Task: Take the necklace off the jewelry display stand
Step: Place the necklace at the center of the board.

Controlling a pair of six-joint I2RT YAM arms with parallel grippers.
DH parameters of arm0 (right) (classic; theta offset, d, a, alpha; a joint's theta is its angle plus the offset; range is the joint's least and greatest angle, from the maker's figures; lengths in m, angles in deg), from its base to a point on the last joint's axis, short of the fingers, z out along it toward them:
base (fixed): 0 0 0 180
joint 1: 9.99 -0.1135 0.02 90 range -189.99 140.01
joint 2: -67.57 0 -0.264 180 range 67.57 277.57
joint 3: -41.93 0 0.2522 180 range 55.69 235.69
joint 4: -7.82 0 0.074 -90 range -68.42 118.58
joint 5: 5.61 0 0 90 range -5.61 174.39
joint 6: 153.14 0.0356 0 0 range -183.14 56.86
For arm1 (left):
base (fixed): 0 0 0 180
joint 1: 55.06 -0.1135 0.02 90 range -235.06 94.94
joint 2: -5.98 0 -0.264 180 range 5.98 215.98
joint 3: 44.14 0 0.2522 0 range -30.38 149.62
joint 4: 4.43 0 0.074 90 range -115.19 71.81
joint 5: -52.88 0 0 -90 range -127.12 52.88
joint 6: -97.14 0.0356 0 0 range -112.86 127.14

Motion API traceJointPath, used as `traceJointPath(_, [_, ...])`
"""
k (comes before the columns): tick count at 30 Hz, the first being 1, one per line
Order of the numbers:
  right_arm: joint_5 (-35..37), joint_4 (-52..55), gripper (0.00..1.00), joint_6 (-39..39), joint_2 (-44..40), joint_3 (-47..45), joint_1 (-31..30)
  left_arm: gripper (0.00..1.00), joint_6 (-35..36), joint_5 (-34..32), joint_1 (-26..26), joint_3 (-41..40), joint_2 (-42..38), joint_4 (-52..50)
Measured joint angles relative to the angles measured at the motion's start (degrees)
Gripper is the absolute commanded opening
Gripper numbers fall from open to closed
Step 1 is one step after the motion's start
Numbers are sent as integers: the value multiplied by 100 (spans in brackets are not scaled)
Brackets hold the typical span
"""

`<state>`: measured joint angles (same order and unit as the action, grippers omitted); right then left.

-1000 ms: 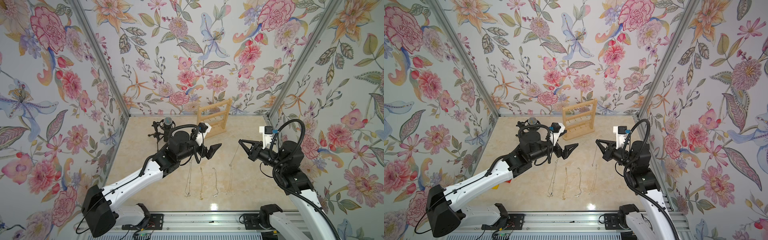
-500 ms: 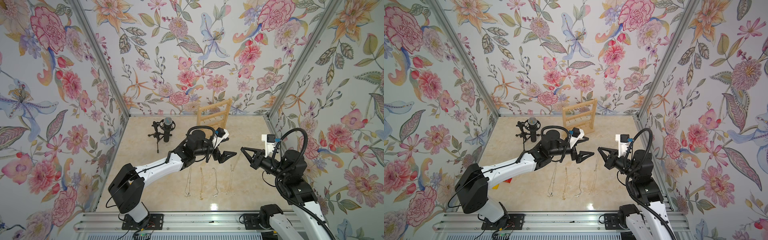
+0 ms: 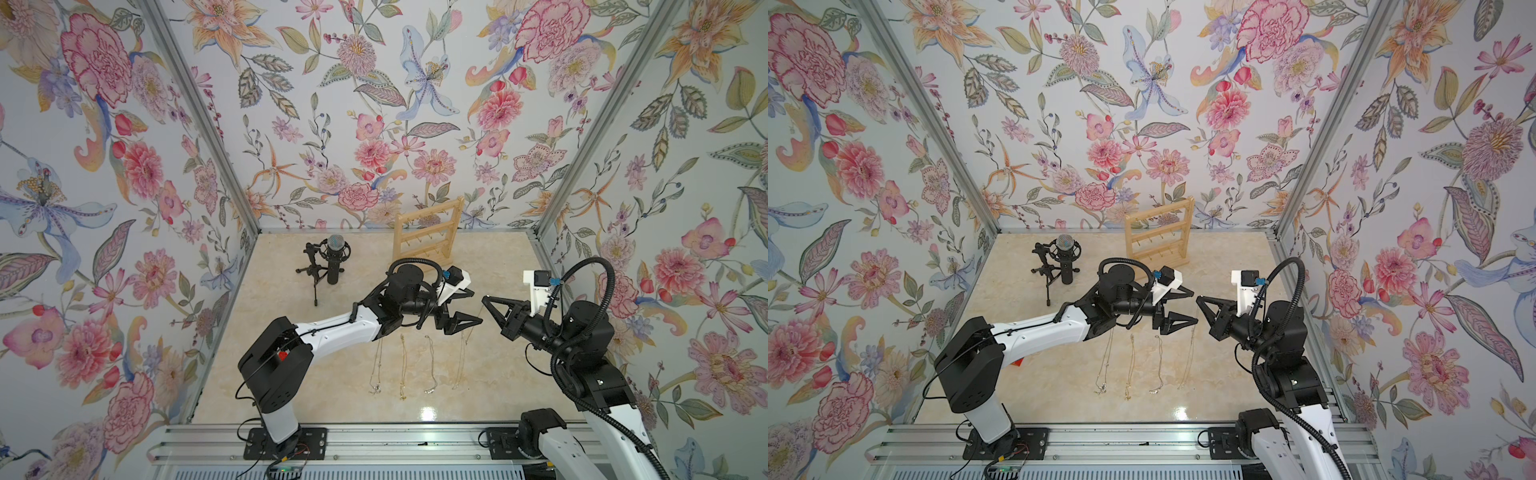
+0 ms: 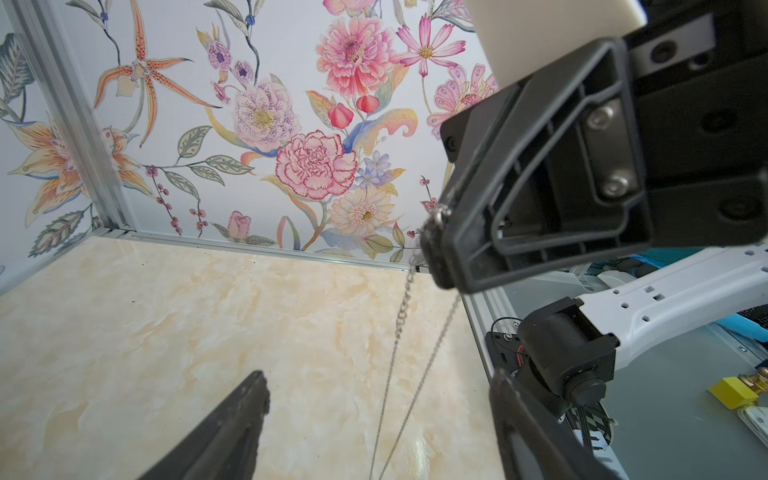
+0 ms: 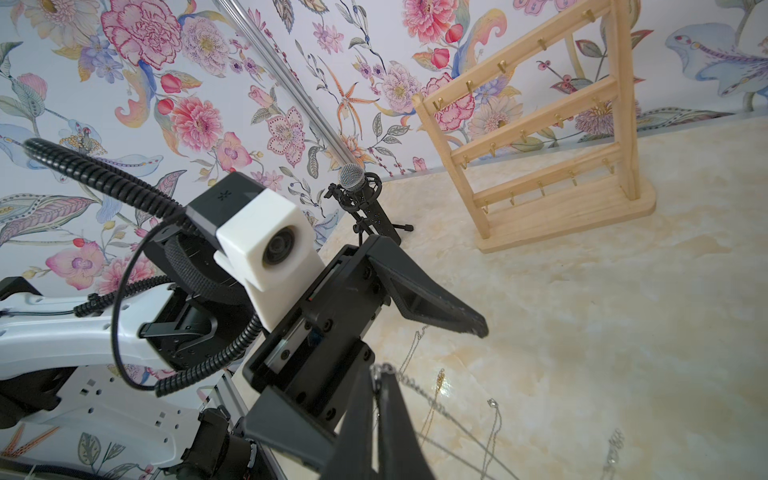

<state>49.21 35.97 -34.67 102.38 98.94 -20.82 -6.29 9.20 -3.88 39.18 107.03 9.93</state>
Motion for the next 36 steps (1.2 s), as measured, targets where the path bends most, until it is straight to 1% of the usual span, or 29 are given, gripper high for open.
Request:
traceJointPath(7, [0, 83, 0, -17, 7, 7, 2, 66, 4, 22, 76, 492, 402, -260])
traceJointPath(11, [2, 142, 0, -42, 7, 24, 11, 59, 2, 24, 116, 610, 560, -321])
traceJointPath(14, [4, 192, 0, -63, 7, 55, 24, 51, -24, 26, 136, 621, 691, -328])
traceJointPath(17, [7, 223, 0, -81, 7, 85, 52, 51, -105, 20, 136, 581, 778, -256])
traceJointPath(21, [4, 269, 0, -122, 7, 140, 74, 47, -289, 39, 136, 387, 809, 57])
traceJointPath(28, [4, 304, 0, -168, 7, 146, 111, 43, -514, 87, 136, 107, 938, 455])
traceJointPath(36, [9, 352, 0, -175, 7, 164, 129, 39, -699, 127, 205, 52, 1161, 695])
